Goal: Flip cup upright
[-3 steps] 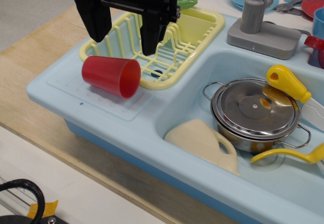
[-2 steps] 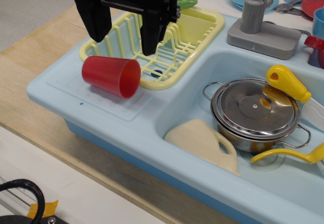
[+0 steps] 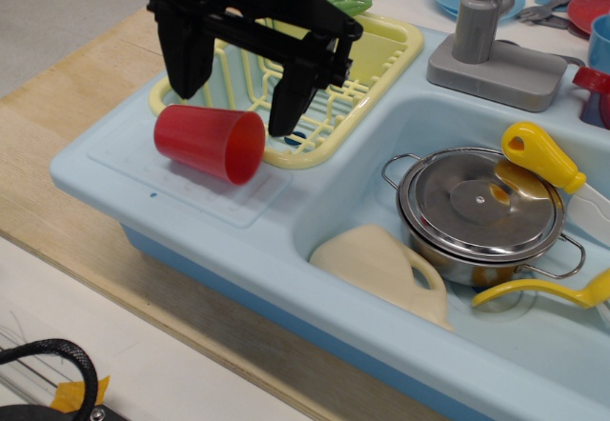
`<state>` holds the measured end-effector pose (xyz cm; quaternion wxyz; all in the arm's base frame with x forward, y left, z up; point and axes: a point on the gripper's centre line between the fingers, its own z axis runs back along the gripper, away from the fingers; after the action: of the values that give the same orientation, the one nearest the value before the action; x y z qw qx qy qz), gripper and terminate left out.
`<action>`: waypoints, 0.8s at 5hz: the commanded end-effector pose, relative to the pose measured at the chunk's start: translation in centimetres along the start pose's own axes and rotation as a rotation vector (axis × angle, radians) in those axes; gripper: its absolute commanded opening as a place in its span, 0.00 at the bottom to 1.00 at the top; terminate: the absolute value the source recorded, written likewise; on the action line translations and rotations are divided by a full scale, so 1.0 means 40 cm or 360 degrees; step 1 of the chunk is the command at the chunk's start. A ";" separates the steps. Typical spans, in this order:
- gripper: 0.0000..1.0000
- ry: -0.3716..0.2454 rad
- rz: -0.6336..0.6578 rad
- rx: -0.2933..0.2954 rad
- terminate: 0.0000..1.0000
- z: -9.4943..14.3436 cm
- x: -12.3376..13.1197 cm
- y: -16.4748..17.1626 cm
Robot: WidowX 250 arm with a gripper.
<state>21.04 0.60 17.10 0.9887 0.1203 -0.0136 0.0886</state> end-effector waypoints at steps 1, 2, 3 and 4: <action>1.00 -0.0135 -0.0052 0.0075 0.00 0.001 0.018 -0.014; 1.00 -0.0207 -0.0092 0.0078 0.00 -0.017 0.030 -0.016; 1.00 -0.0265 -0.0128 0.0116 0.00 -0.018 0.039 -0.013; 1.00 -0.0292 -0.0162 0.0146 0.00 -0.017 0.051 0.001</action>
<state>22.89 1.07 15.92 0.9811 0.1759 -0.0785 0.0180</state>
